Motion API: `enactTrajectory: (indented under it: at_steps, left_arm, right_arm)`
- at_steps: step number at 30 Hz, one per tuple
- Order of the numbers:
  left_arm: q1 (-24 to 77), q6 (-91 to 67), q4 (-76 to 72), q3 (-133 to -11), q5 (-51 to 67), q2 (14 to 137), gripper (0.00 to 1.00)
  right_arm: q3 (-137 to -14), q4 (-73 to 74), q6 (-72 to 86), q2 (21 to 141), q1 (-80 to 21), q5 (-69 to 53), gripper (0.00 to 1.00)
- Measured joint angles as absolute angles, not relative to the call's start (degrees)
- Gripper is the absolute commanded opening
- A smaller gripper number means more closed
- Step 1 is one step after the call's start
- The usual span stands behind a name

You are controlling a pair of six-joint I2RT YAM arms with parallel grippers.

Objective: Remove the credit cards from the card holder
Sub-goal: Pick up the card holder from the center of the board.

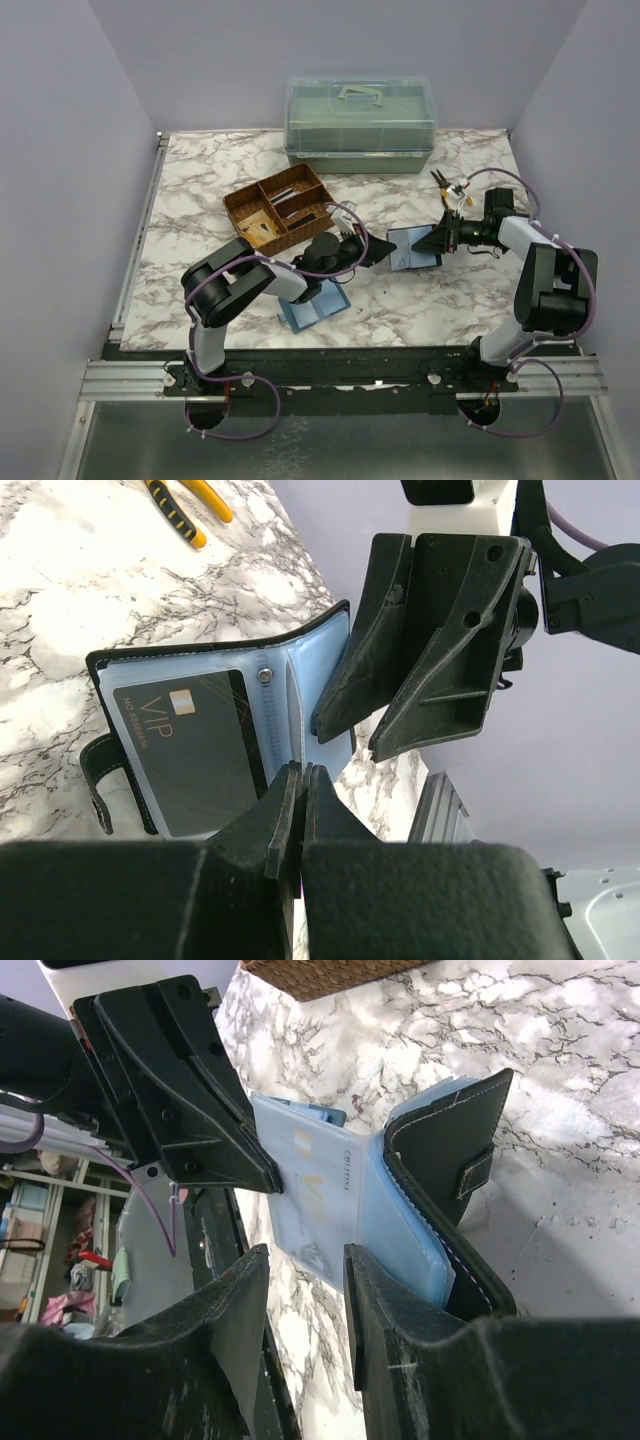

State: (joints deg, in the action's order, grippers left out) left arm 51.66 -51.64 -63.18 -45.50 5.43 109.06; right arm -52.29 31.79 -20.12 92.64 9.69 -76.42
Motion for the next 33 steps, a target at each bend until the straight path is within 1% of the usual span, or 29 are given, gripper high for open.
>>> enactTrajectory:
  at_steps: [33]
  left_arm:
    - [51.3, -52.6, -63.4, -44.6, 4.2, 107.0, 0.0]
  right_arm:
    - [-50.8, 29.1, -18.0, 90.3, 9.3, -78.3, 0.42]
